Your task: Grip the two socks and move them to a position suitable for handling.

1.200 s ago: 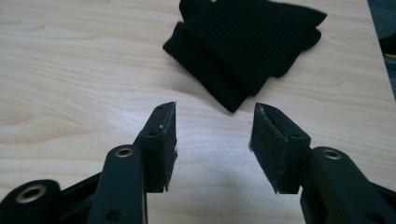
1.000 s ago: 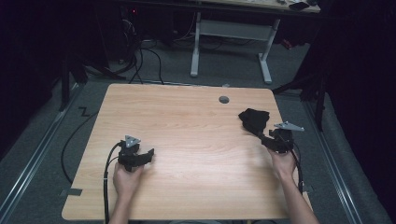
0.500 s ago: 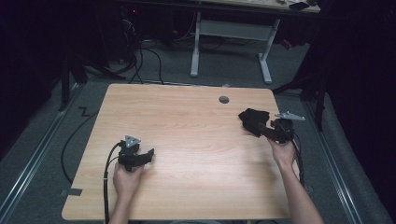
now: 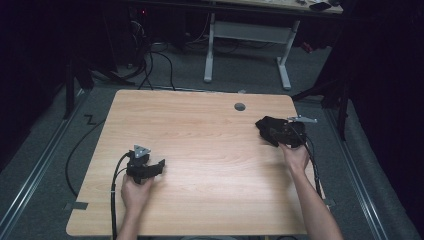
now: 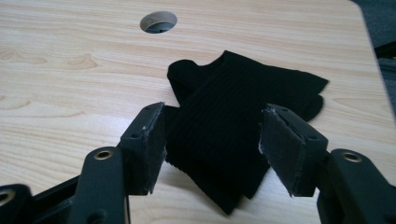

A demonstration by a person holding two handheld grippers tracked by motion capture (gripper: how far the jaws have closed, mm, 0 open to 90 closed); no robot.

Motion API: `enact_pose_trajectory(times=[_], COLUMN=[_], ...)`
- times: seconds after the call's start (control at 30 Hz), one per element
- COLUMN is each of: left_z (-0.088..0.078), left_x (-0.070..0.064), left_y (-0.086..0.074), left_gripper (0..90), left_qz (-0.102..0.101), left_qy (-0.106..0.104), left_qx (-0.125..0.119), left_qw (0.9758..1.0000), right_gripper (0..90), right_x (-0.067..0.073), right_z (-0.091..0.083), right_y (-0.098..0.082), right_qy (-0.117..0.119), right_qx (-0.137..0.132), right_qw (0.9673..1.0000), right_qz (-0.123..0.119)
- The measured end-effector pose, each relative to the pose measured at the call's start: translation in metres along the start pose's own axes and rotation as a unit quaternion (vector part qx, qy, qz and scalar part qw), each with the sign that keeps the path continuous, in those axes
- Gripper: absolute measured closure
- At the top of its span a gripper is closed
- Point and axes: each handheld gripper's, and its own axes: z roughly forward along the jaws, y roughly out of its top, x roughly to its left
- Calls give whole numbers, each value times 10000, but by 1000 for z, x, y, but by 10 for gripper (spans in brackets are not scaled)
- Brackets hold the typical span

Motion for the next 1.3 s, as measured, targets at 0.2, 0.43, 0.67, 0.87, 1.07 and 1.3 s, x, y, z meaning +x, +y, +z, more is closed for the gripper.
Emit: enact_pose_trajectory(times=[0.2,0.43,0.67,0.87,1.07,1.3], left_z=[0,0,0,0,0,0], left_x=[0,0,0,0,0,0], left_y=[0,0,0,0,0,0], left_gripper=[324,323,323,322,320,320], left_qz=[-5,-4,0,5,7,15], left_qy=[-4,-4,1,2,6,10], left_qx=[-2,-2,-1,1,2,4], left_qw=[10000,10000,10000,10000,10000,10000], right_gripper=[380,427,735,836,846,850], right_x=[2,-7,-12,-11,-8,-7], right_z=[17,33,29,29,17,-17], right_y=[2,-7,-9,-8,-1,14], right_qy=[-19,-42,-9,-89,-92,-130], right_qx=[35,320,381,382,70,-708], right_qw=[9999,9982,9984,9985,9996,9973], right_qz=[136,498,427,375,261,138])
